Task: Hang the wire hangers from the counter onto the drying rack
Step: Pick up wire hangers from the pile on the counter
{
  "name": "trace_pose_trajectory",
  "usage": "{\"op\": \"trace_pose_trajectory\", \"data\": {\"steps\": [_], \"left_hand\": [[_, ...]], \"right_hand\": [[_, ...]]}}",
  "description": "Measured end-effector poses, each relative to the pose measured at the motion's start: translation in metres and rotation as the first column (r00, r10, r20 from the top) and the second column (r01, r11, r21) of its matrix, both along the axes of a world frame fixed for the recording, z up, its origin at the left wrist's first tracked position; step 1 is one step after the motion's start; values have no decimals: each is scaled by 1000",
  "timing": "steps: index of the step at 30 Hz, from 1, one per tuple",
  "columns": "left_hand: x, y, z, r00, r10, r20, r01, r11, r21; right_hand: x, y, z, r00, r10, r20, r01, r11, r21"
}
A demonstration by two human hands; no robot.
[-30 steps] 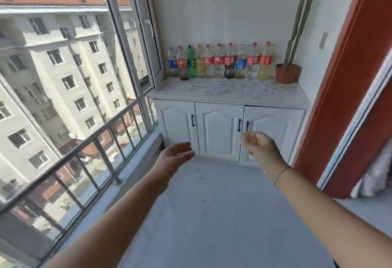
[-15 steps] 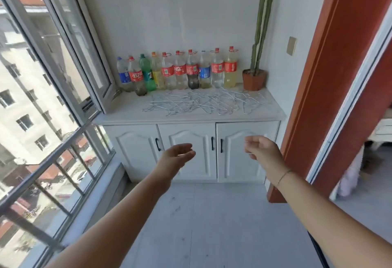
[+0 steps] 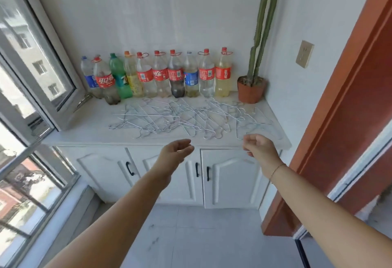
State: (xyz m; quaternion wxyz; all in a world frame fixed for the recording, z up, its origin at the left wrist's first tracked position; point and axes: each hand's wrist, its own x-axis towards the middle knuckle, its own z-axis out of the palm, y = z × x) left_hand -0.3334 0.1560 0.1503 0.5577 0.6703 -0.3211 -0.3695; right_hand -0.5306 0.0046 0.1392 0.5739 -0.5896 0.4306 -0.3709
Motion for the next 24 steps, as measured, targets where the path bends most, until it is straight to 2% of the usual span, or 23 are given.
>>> {"op": "trace_pose_trajectory", "data": {"steps": [10, 19, 24], "left_hand": [[54, -152, -26, 999, -17, -49, 19, 998, 53], [123, -289, -49, 994, -71, -77, 78, 992, 101], [142, -350, -66, 987, -111, -116, 126, 982, 140]], "right_hand": [[56, -159, -33, 996, -49, -70, 50, 999, 10], [114, -297, -66, 957, -115, -267, 98, 992, -75], [132, -354, -98, 922, -133, -364, 149, 989, 17]]}}
